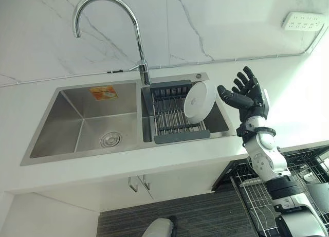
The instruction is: Place the dishes in the dishwasher.
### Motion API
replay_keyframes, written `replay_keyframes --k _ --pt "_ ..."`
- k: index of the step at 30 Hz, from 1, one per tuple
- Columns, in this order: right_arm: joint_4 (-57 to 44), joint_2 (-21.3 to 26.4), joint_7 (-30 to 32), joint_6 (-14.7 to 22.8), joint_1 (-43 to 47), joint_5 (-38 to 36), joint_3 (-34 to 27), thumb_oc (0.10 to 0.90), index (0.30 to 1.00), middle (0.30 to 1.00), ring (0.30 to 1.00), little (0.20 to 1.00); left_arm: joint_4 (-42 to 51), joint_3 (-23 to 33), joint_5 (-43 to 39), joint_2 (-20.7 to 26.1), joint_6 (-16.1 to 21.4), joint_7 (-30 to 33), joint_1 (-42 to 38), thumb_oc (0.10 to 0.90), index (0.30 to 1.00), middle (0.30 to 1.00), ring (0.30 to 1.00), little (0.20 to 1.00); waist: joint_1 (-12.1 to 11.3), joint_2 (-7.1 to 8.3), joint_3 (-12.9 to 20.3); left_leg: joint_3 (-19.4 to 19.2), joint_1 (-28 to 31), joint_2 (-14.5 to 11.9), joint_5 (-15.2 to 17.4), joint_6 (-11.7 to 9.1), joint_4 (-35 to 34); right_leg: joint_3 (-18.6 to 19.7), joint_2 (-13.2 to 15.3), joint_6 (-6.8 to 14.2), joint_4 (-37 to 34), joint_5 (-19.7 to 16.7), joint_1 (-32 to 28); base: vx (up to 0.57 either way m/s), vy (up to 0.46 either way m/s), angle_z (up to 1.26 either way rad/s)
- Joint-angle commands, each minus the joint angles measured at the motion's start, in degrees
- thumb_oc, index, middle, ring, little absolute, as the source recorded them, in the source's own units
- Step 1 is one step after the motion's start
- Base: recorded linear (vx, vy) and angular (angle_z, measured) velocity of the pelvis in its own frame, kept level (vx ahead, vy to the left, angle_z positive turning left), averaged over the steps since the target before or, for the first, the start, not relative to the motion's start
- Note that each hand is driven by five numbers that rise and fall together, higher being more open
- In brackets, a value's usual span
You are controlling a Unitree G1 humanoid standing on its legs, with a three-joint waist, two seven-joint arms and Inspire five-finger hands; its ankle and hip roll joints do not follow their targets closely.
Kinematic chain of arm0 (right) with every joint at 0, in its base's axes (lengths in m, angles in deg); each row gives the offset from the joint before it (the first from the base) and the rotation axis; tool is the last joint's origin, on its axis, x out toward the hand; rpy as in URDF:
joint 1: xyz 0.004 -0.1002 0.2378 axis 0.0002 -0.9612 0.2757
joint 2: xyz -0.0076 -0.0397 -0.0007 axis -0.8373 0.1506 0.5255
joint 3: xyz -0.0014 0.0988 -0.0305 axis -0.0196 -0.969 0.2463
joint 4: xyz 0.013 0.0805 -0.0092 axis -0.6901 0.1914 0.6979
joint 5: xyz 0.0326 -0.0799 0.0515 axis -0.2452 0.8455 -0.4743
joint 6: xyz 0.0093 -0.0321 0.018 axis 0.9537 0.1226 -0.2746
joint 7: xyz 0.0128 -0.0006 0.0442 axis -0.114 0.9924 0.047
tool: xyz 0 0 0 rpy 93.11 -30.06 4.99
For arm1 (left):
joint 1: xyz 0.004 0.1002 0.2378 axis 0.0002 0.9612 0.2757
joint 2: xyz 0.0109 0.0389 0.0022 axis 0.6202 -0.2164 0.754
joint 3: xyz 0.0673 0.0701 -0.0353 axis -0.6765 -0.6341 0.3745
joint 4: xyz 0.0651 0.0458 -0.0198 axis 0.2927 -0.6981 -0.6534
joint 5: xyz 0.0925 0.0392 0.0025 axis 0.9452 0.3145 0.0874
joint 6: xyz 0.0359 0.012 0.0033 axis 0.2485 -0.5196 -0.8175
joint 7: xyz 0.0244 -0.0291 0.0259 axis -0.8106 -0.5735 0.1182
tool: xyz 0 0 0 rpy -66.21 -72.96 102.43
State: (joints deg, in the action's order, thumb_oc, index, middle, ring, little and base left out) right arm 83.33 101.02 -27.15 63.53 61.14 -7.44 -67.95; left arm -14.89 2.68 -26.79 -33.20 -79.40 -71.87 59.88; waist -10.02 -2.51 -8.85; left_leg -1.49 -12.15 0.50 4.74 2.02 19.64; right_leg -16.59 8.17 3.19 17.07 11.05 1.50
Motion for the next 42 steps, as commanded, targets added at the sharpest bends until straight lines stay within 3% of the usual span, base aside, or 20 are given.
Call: replay_keyframes --k 1,18,30,42 --pt "-1.5 1.2 -1.6 5.6 8.6 -1.4 -2.2 0.8 0.9 0.9 0.9 0.9 -1.1 -3.0 1.2 2.9 -0.7 -0.6 -0.1 0.8 0.9 0.9 0.9 0.9 -1.4 0.52 1.3 4.5 3.0 -1.4 7.4 -4.0 -2.5 -2.3 3.9 3.8 0.1 2.6 0.3 0.01 -0.029 0.05" --pt "3.3 -2.5 -2.7 6.0 10.9 -5.4 0.9 0.8 0.9 0.9 0.9 0.9 -5.0 -1.8 1.1 3.5 -0.7 -1.5 -2.5 0.8 0.9 0.9 0.9 0.9 -1.3 0.72 1.4 4.6 3.3 -1.6 7.3 -4.3 -2.5 -2.3 3.6 3.4 0.1 2.7 -0.1 0.01 -0.003 0.01" --pt "6.3 -3.9 -1.4 6.0 11.7 -6.5 1.4 0.8 0.9 0.9 0.9 0.9 -5.7 -2.1 0.8 4.0 -1.4 -2.3 -3.3 0.8 0.9 0.9 0.9 0.9 -1.7 -0.01 1.0 5.3 2.8 -1.1 7.1 -4.3 -2.5 -2.7 4.1 3.3 0.1 2.7 -0.1 0.02 0.012 0.03" --pt "10.9 -4.6 -1.4 6.4 12.2 -6.9 1.3 0.8 0.9 0.9 0.9 0.9 -4.8 -3.4 0.7 3.8 -1.2 -2.5 -2.7 0.8 0.9 0.9 0.9 0.9 -2.3 -1.68 -0.2 5.8 2.3 -0.5 6.5 -4.3 -2.5 -3.1 5.0 3.4 0.1 2.4 -0.1 0.02 0.018 0.05"
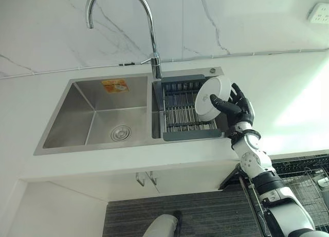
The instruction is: Place the dishes in the dishwasher.
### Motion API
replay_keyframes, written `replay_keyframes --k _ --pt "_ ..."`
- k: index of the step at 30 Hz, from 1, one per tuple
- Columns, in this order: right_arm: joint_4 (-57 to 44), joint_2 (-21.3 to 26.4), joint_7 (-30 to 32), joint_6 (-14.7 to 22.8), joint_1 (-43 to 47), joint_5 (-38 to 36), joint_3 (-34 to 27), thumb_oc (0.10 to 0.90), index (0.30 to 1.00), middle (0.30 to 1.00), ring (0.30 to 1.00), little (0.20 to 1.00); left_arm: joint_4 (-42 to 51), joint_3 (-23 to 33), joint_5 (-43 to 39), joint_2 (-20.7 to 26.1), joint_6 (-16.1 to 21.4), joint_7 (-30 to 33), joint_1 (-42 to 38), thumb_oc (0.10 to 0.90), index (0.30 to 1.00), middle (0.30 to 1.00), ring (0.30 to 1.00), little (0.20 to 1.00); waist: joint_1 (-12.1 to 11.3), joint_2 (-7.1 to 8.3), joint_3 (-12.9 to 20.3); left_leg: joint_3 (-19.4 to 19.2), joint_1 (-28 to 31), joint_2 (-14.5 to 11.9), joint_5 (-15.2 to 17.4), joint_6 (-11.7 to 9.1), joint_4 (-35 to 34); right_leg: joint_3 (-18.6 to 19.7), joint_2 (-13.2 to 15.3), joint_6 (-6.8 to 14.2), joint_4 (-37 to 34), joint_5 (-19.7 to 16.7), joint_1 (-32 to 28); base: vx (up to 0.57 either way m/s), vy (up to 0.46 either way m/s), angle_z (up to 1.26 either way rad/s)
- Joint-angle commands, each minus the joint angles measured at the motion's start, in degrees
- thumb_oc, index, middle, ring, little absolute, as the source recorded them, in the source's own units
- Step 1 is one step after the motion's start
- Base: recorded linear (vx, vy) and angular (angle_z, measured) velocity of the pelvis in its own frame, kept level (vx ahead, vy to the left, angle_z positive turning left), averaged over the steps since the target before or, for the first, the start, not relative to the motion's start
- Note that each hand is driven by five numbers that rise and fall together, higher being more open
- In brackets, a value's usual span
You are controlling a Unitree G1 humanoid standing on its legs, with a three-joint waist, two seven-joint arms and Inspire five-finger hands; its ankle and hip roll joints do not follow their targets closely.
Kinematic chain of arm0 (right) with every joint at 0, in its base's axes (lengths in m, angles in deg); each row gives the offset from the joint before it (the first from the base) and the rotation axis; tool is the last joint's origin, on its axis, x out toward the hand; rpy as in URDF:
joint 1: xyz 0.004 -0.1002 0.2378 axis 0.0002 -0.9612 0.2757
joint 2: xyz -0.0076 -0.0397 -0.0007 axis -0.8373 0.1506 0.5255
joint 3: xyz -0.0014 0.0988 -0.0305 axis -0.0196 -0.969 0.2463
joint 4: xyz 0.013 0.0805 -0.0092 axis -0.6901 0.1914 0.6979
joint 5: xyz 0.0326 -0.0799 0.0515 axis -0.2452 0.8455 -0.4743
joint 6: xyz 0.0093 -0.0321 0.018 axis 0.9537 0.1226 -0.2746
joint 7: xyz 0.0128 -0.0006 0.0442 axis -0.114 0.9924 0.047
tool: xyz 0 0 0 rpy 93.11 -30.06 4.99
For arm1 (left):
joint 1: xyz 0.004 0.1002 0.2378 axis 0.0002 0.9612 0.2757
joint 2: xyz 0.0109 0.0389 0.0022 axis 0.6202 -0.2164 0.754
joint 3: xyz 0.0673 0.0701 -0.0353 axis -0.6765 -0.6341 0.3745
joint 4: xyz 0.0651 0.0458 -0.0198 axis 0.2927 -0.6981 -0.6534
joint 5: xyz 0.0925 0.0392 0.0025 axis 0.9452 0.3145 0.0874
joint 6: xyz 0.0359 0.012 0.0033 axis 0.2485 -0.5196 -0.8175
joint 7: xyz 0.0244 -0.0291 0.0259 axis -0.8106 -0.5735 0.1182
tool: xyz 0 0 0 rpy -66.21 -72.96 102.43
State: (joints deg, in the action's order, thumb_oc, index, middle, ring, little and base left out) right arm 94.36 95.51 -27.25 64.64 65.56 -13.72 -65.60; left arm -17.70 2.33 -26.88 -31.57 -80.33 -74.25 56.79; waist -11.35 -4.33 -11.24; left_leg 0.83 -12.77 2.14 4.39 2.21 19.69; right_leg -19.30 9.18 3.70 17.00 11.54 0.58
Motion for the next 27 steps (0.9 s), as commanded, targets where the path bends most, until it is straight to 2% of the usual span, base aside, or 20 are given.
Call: replay_keyframes --k 1,9,10,17,19,21,24,27 --pt "0.0 0.9 -1.4 5.2 7.8 -0.5 -1.0 0.8 0.9 0.9 0.9 0.9 -2.0 -3.1 0.7 2.3 -0.3 -0.2 0.5 0.8 0.9 0.9 0.9 0.9 -1.0 0.05 2.2 3.6 2.9 -2.1 6.9 -4.4 -2.5 -0.4 4.0 2.9 0.2 2.0 0.8 0.0 0.0 0.0" --pt "0.6 1.3 -2.8 3.9 8.8 -0.6 -0.5 0.8 0.9 0.9 0.9 0.9 -1.0 -3.5 1.0 2.6 -0.3 -0.5 1.0 0.8 0.9 0.9 0.9 0.9 -1.5 -0.39 1.9 4.3 2.6 -1.6 6.6 -4.4 -2.5 -0.7 4.1 2.9 0.2 1.9 0.8 0.0 0.005 0.02" --pt "0.9 1.5 -3.5 3.5 8.9 -0.5 -0.4 0.4 0.3 0.3 0.3 0.3 -0.9 -3.5 1.1 2.7 -0.3 -0.6 1.1 0.8 0.9 0.9 0.9 0.9 -1.6 -0.36 1.9 4.3 2.6 -1.5 6.5 -4.4 -2.5 -0.8 4.2 2.9 0.2 1.9 0.7 0.01 0.024 0.09" --pt "1.7 1.5 -5.1 3.4 9.4 -1.1 0.0 0.4 0.3 0.3 0.3 0.3 -1.1 -3.7 1.3 2.7 -0.1 -0.1 0.5 0.8 0.9 0.9 0.9 0.9 -1.9 0.13 1.5 4.1 2.4 -1.7 6.4 -4.3 -2.5 -1.3 4.2 3.1 0.2 1.7 0.6 -0.02 -0.006 0.05" --pt "1.4 1.6 -5.3 4.5 9.1 -0.9 0.1 0.4 0.3 0.3 0.3 0.3 -1.0 -3.5 1.6 2.7 -0.2 -0.1 0.4 0.8 0.9 0.9 0.9 0.9 -1.8 0.39 1.6 3.8 2.5 -2.0 6.5 -4.3 -2.5 -1.3 4.2 3.2 0.2 1.8 0.5 -0.04 -0.03 0.01" --pt "0.4 1.5 -3.4 6.9 8.8 0.3 -0.1 0.4 0.3 0.3 0.3 0.3 -0.9 -3.5 1.7 2.7 -0.1 -0.1 0.4 0.8 0.9 0.9 0.9 0.9 -1.6 0.53 1.7 3.5 2.7 -2.3 6.5 -4.3 -2.5 -1.2 4.0 3.2 0.2 1.8 0.5 -0.05 -0.026 0.0" --pt "-2.5 1.4 2.5 11.2 8.4 3.5 -0.9 0.4 0.3 0.3 0.3 0.3 -1.1 -3.4 1.6 2.6 0.1 -0.1 0.2 0.8 0.9 0.9 0.9 0.9 -1.0 0.73 1.9 2.9 2.8 -2.7 6.7 -4.4 -2.5 -0.7 3.7 3.2 0.2 1.8 0.7 -0.08 -0.032 -0.03" --pt "-8.6 1.1 2.2 16.5 7.5 3.4 -1.1 0.4 0.3 0.3 0.3 0.3 -2.0 -2.8 2.6 2.7 0.9 -0.6 -0.2 0.8 0.9 0.9 0.9 0.9 0.5 1.35 2.1 1.7 3.4 -3.5 7.2 -4.4 -2.5 0.9 2.8 3.0 0.2 2.0 1.2 -0.16 -0.087 -0.22"
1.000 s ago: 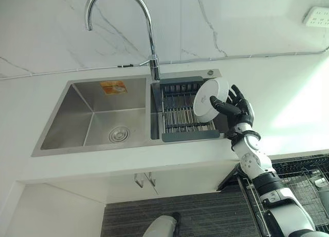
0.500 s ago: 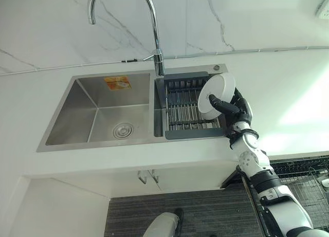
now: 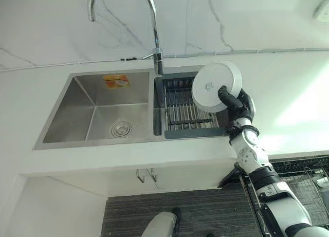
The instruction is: Place the dishes in the dishwasher.
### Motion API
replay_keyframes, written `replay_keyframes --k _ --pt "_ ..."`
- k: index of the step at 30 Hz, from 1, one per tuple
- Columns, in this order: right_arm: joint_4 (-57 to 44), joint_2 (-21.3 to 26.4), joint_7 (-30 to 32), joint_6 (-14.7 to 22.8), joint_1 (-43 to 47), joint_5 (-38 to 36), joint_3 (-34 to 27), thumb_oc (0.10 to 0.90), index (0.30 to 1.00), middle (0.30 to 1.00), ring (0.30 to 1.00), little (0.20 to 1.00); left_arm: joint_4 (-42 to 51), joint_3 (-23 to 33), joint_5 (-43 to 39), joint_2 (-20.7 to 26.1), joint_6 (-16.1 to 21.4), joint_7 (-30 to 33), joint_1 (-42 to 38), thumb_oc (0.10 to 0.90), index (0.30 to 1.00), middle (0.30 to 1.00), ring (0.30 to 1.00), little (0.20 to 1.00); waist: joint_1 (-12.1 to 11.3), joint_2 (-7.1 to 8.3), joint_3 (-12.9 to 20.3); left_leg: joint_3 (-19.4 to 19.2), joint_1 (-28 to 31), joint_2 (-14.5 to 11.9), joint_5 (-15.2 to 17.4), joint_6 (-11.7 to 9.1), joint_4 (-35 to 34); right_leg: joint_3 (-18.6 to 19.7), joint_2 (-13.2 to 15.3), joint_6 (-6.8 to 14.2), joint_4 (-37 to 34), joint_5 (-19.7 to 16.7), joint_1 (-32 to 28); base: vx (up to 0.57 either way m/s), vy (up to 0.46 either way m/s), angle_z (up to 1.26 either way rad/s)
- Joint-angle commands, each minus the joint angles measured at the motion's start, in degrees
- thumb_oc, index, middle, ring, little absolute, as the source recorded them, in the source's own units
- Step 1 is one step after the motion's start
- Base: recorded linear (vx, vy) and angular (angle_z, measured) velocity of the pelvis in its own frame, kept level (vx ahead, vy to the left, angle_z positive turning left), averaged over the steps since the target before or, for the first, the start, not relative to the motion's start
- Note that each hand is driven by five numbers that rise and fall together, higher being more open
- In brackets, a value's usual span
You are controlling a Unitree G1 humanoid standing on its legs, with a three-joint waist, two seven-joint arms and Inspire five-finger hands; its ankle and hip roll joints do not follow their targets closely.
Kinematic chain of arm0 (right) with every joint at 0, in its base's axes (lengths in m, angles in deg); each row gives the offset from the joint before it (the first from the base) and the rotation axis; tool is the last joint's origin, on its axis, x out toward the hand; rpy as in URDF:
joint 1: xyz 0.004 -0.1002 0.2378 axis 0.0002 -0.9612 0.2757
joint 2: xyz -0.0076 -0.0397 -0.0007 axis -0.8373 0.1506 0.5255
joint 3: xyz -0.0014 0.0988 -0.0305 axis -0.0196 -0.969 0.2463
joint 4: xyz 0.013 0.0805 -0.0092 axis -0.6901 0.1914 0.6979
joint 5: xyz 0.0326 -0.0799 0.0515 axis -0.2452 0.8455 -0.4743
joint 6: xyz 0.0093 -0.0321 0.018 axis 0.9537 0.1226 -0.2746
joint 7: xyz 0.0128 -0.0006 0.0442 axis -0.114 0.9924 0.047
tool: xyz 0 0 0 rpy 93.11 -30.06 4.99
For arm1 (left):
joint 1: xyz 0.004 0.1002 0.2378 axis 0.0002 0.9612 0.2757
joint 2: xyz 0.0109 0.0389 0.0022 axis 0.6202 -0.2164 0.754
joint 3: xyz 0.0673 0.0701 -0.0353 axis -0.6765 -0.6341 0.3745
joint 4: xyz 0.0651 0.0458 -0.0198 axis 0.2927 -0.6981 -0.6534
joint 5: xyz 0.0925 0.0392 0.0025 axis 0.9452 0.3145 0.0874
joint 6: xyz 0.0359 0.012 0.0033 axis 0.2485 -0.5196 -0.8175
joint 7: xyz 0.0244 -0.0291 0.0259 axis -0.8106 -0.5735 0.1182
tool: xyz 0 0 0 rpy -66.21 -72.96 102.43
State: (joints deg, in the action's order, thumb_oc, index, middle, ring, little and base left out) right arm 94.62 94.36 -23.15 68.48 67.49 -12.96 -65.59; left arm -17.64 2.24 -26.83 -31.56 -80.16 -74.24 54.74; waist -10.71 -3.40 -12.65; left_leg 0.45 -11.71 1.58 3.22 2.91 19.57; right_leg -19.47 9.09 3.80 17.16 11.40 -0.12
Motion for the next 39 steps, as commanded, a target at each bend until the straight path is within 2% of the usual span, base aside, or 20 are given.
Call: replay_keyframes --k 1,4,6,10,12,16,18,22,24,28,34,39 --pt "-13.0 2.2 -3.2 14.6 4.4 2.3 -0.9 0.4 0.3 0.3 0.3 0.3 -2.4 -2.1 3.6 2.7 1.2 -0.8 1.8 0.8 0.9 0.9 0.9 0.9 0.7 0.86 3.6 1.3 2.8 -3.5 8.6 -5.1 -2.4 2.0 2.5 2.9 0.0 2.1 2.2 -0.18 -0.124 -0.41" --pt "-23.2 2.1 -6.7 15.9 2.0 3.8 -0.7 0.4 0.3 0.3 0.3 0.3 -3.0 -1.1 3.8 2.3 1.0 -0.2 1.3 0.8 0.9 0.9 0.9 0.9 3.6 2.04 4.0 -1.0 3.9 -4.8 9.3 -5.3 -2.4 5.0 1.5 3.0 0.0 2.0 3.2 -0.13 -0.093 -0.65" --pt "-26.7 2.8 -8.2 16.2 0.9 3.6 -1.0 0.4 0.3 0.3 0.3 0.3 -3.6 -0.9 4.5 2.2 1.6 0.1 0.9 0.8 0.9 0.9 0.9 0.9 4.6 2.49 4.1 -2.1 4.6 -5.1 9.7 -5.3 -2.4 6.3 1.2 3.1 0.0 1.8 3.5 -0.06 -0.077 -0.73" --pt "-35.0 4.3 -8.4 17.0 -2.9 0.9 -4.1 0.4 0.3 0.3 0.3 0.3 -4.5 -1.0 5.5 2.2 2.3 0.3 0.8 0.8 0.9 0.9 0.9 0.9 7.5 3.08 4.2 -4.6 6.4 -5.9 10.6 -4.9 -2.4 9.5 0.7 3.4 0.0 1.3 4.1 -0.04 -0.07 -0.6" --pt "-38.6 5.1 -7.9 17.2 -5.3 1.9 -6.0 0.4 0.3 0.3 0.3 0.3 -5.0 -1.3 5.5 2.0 2.8 0.1 0.9 0.8 0.9 0.9 0.9 0.9 9.3 3.16 4.1 -6.1 7.4 -6.4 10.8 -4.8 -2.4 11.5 0.3 3.5 0.0 0.9 4.5 -0.04 -0.034 -0.63" --pt "-42.3 6.5 -7.0 17.6 -11.1 4.7 -10.3 0.4 0.3 0.3 0.3 0.3 -5.5 -1.6 7.2 1.1 4.9 0.3 1.7 0.8 0.9 0.9 0.9 0.9 12.3 3.17 3.9 -8.3 8.6 -7.2 11.3 -4.8 -2.4 14.5 -0.5 3.8 0.0 0.5 5.3 -0.01 -0.024 -0.61" --pt "-43.3 8.1 -5.4 16.6 -14.5 6.7 -13.3 0.4 0.3 0.3 0.3 0.3 -5.4 -1.7 7.3 0.5 5.6 0.4 2.0 0.8 0.9 0.9 0.9 0.9 14.0 3.33 3.9 -9.6 9.1 -7.8 11.4 -5.0 -2.4 15.4 -0.5 4.0 0.0 0.1 5.7 -0.02 -0.038 -0.37" --pt "-42.7 10.2 -4.7 16.9 -20.9 4.7 -19.3 0.4 0.3 0.3 0.3 0.3 -3.4 -2.8 6.2 -0.3 4.2 -0.4 -0.2 0.8 0.9 0.9 0.9 0.9 17.2 3.61 4.2 -11.9 9.7 -8.9 12.0 -5.0 -2.4 16.8 -0.8 4.4 0.0 -0.2 6.3 -0.03 -0.051 -0.54" --pt "-39.7 11.0 -5.4 16.2 -26.0 3.7 -24.5 0.4 0.3 0.3 0.3 0.3 -1.1 -3.7 6.9 -1.2 2.5 -1.3 -0.5 0.8 0.9 0.9 0.9 0.9 19.2 3.83 4.4 -12.9 9.9 -9.4 12.2 -5.3 -2.4 17.8 -1.0 4.6 0.0 -0.6 6.9 -0.04 -0.073 -0.39" --pt "-33.5 10.5 -6.4 15.4 -28.4 5.2 -25.9 0.4 0.3 0.3 0.3 0.3 -0.3 -4.0 5.6 -1.7 0.7 -0.5 0.0 0.8 0.9 0.9 0.9 0.9 19.7 3.85 4.2 -13.1 10.0 -9.6 12.0 -5.6 -2.4 18.0 -1.0 4.6 0.0 -0.8 7.2 -0.02 -0.031 -0.16" --pt "-26.0 11.0 -7.3 13.0 -28.3 9.7 -22.9 0.4 0.3 0.3 0.3 0.3 0.6 -3.4 5.9 -0.4 -1.4 -0.3 -0.2 0.8 0.9 0.9 0.9 0.9 18.8 3.54 3.8 -12.6 9.2 -9.8 11.7 -5.9 -2.4 16.9 -0.5 4.5 0.0 -0.7 7.7 -0.03 -0.028 0.01" --pt "-22.2 11.0 -8.8 10.8 -27.4 11.8 -20.4 0.4 0.3 0.3 0.3 0.3 1.2 -3.2 7.3 -0.2 -1.7 -0.9 -0.2 0.8 0.9 0.9 0.9 0.9 17.7 3.22 3.8 -11.5 8.7 -9.6 11.4 -6.0 -2.4 15.4 -0.2 4.0 0.0 -0.2 6.7 0.02 -0.007 0.18"
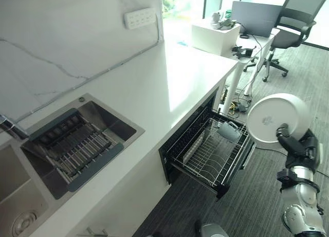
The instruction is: Place the dishes in the dishwasher.
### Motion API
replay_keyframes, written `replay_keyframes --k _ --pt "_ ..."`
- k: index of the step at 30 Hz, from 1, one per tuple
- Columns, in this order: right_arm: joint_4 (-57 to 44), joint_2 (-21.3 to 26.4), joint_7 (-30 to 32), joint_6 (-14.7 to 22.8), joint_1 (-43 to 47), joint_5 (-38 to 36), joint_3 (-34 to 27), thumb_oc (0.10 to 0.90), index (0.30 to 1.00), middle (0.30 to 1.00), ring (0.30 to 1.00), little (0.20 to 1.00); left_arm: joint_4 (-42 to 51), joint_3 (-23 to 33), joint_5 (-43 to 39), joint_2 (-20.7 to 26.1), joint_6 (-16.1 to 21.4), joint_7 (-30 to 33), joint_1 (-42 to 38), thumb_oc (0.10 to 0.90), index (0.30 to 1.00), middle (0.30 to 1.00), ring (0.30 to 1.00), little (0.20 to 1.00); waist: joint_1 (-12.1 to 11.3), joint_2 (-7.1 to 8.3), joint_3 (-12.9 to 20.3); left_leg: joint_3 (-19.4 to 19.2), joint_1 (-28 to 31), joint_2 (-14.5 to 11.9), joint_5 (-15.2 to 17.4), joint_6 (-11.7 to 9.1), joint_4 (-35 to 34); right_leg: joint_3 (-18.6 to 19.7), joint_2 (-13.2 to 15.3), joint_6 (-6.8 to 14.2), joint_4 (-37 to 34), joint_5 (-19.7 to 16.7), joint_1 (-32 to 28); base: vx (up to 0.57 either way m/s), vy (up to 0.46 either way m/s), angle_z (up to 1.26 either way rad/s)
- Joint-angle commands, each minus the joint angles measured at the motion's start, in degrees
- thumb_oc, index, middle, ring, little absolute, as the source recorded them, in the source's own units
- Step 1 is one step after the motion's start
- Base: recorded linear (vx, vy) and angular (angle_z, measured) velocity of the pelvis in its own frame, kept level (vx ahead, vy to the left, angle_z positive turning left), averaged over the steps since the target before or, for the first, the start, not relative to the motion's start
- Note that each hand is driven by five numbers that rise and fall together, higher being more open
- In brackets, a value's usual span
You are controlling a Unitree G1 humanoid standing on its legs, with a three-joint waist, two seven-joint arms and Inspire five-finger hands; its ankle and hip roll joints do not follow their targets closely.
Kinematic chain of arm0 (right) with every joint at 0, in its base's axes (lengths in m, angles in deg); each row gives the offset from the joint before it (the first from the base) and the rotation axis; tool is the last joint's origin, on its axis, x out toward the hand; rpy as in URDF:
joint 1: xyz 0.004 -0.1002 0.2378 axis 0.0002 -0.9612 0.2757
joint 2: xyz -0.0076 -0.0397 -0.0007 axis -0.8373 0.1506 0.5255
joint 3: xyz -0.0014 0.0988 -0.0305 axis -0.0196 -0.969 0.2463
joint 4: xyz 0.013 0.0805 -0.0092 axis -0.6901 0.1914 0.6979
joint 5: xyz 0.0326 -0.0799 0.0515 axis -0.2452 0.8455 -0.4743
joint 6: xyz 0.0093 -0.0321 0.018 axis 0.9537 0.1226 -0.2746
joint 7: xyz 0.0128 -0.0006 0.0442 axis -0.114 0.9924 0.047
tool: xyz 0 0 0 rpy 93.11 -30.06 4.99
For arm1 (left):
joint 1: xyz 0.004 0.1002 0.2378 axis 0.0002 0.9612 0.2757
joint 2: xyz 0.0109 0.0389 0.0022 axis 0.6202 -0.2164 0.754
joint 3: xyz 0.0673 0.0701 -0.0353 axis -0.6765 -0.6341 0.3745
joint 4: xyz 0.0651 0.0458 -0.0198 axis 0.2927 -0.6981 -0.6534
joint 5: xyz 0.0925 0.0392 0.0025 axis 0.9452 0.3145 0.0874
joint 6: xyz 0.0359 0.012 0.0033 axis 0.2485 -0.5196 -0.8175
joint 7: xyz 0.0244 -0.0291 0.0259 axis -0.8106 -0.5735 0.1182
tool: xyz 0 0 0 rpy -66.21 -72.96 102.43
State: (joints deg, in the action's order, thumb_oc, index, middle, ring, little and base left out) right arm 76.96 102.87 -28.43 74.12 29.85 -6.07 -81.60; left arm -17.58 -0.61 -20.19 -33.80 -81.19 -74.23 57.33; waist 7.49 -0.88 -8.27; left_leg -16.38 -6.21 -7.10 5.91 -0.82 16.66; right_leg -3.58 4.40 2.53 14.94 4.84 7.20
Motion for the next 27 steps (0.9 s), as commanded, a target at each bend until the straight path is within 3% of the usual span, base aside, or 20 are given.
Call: replay_keyframes --k 1,10,13,19,22,27 --pt "-3.9 2.5 -3.7 4.8 10.5 5.3 -4.0 0.4 0.3 0.3 0.3 0.3 1.3 -0.3 0.9 2.1 -0.8 -1.1 -2.7 0.8 0.9 0.9 0.9 0.9 -0.7 0.66 -0.7 5.7 3.2 -0.8 8.7 -2.3 0.5 -0.8 4.5 5.2 2.2 6.5 -0.9 0.04 0.001 0.31" --pt "-0.5 3.2 -2.7 1.4 11.9 9.5 -1.5 0.4 0.3 0.3 0.3 0.3 3.3 -0.9 0.7 3.0 -2.6 -1.7 -2.6 0.8 0.9 0.9 0.9 0.9 -2.7 -0.08 -2.2 8.9 2.0 0.5 8.1 -2.1 0.5 -3.1 4.6 4.1 2.2 7.1 -2.5 0.05 0.016 0.24" --pt "6.2 4.3 2.4 -1.6 14.9 14.2 1.2 0.4 0.3 0.3 0.3 0.3 4.2 -1.9 -0.3 3.3 -2.8 -1.9 -3.3 0.8 0.9 0.9 0.9 0.9 -4.0 -1.09 -3.8 10.3 0.1 1.4 7.2 -1.9 0.5 -3.7 5.1 3.8 2.2 6.7 -1.4 0.02 0.043 0.16" --pt "17.3 5.8 5.3 -2.9 17.8 13.9 1.5 0.4 0.3 0.3 0.3 0.3 4.6 -3.6 -2.7 3.6 -2.3 -2.3 -3.9 0.8 0.9 0.9 0.9 0.9 -5.0 -2.28 -5.4 11.3 -0.8 2.6 6.9 -1.7 0.5 -4.3 5.4 3.6 2.2 6.3 -1.1 0.02 0.054 0.09" --pt "21.3 7.3 4.6 -2.9 18.7 13.9 0.8 0.4 0.3 0.3 0.3 0.3 5.1 -3.8 -4.2 4.0 -2.2 -2.7 -4.3 0.8 0.9 0.9 0.9 0.9 -5.4 -3.29 -7.1 12.1 -1.5 3.3 6.3 -1.5 0.5 -5.1 5.6 3.1 2.2 6.1 -1.2 -0.04 0.093 0.13" --pt "23.4 10.6 0.9 -3.1 21.1 21.8 2.6 0.4 0.3 0.3 0.3 0.3 5.6 -3.2 -4.8 4.9 -1.7 -3.9 -4.7 0.8 0.9 0.9 0.9 0.9 -6.1 -4.72 -9.1 13.3 -2.1 4.5 5.6 -1.2 0.5 -6.7 5.5 2.5 2.2 6.0 -1.8 -0.03 0.037 0.21"
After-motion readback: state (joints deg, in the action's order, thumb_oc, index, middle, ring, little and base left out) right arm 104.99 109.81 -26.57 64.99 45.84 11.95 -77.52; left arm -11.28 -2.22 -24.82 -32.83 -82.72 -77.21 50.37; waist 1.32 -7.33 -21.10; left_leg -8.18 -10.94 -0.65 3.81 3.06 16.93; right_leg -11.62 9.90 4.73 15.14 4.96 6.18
